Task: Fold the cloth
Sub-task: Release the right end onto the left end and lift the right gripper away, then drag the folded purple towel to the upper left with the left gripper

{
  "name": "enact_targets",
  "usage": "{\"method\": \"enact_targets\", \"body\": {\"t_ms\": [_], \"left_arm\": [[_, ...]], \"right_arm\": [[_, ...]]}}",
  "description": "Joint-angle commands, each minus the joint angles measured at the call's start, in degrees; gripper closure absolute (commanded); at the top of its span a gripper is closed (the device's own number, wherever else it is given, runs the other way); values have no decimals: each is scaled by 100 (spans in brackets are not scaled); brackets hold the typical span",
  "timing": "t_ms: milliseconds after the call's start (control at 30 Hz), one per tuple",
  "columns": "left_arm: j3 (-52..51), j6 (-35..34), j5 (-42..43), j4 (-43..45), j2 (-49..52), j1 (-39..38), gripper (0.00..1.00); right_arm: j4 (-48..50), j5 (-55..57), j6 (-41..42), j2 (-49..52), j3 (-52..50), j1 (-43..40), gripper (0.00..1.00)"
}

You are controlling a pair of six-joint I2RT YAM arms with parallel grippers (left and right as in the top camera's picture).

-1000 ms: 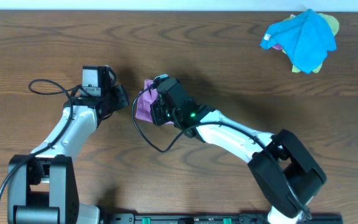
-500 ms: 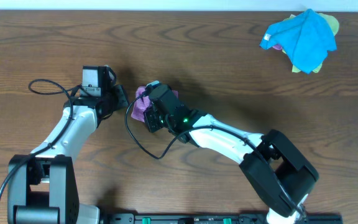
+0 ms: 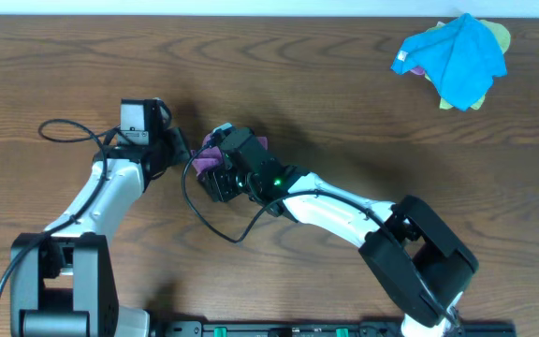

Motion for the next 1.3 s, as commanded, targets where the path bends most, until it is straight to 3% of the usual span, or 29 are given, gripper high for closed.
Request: {"method": "enact_targets", "body": {"t_ms": [0,67,200,333,600,900,1000,1267], "left_arm": [[149,33,-83,-76,-164,181,40],[149,33,-50,-142,-256,313,29],[149,33,-28,-308,-496,509,12],[149,31,164,-518,-710,553,2],[149,-356,1600,-927,-822,553,5],[-74,-1080,1585,-1502,-776,535,5],[-264,-1392,1589,-1397,-695,525,5],[-1064,-2138,1882,-81,-638,284,4]], "right_arm": [[7,-138,-50,-85,111,9,11],[-2,-138,-52,-227,111,-39,1],[-107,-138,-48,-575,111,-181,1],[-542,103,-48,-1073,111,-376,1],[-2522,1010,-50,-2398,111,-1073,1],[-4374,1003,-55,-4105,111,-1939,1],[-4830,1005,-59,-4614,111,-2142,1],[-5810,1003,-293,-5528,109,-2739,1]]}}
